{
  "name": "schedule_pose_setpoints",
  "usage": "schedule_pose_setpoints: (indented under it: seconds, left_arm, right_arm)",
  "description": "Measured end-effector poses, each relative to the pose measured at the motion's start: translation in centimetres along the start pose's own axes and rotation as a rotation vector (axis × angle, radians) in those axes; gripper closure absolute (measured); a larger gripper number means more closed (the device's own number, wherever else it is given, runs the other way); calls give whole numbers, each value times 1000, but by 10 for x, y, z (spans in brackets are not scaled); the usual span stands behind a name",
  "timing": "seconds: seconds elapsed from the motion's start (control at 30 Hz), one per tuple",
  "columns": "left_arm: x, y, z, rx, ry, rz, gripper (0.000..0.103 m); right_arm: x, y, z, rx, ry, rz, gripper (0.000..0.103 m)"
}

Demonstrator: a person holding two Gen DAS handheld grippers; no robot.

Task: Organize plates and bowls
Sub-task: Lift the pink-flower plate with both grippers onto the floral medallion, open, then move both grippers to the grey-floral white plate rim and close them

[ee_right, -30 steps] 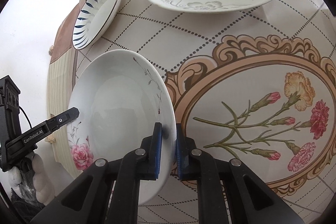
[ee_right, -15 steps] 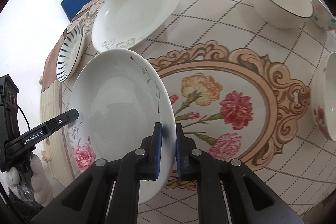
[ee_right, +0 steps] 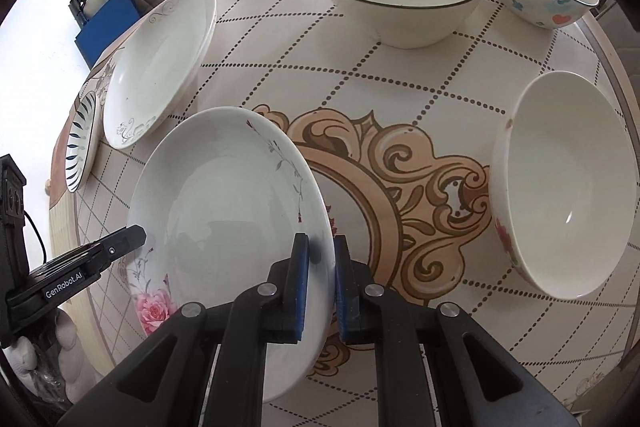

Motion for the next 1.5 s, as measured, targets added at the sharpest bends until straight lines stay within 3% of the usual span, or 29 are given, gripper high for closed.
schedule_pose_setpoints:
  seconds: [0.3, 0.93, 1.13, 1.2, 1.3, 1.37, 1.43, 1.5]
  left_arm:
    - [15, 8, 4, 3, 10, 17, 82]
    - [4, 3, 8, -9, -31, 24, 82]
    - [-9, -18, 12, -6, -103, 56, 81]
    - [-14, -31, 17, 25, -112, 77, 76]
    - [-25, -47, 26, 65, -157, 98, 59]
    - [-29, -53, 35, 77, -185, 91, 46]
    - [-30, -60, 46, 102, -196, 93, 38]
    - [-31, -66, 60, 122, -197, 97, 32]
  right_arm:
    - [1, 8, -4, 7, -16, -12, 87]
    - [-5, 23, -6, -12, -6, -15, 84]
    - [-9, 23, -4, -61, -20, -36, 82]
    - [-12, 16, -3, -55, -46, -56, 65]
    - [-19, 1, 4, -14, -84, -48, 43]
    - [-27, -8, 11, 19, -100, -27, 35]
    - [-35, -13, 21, 41, -104, 4, 34]
    - [-46, -17, 35, 67, -91, 52, 19]
Point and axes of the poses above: each gripper's, at about its wrist camera, not at the fingertips, and y roughly the way its jaws point, x to its right, z to its top, the point moved 4 cm from there along y, roughly the way its jaws point, and after that the axes turned 15 degrees about x, right-handed, at the moved point
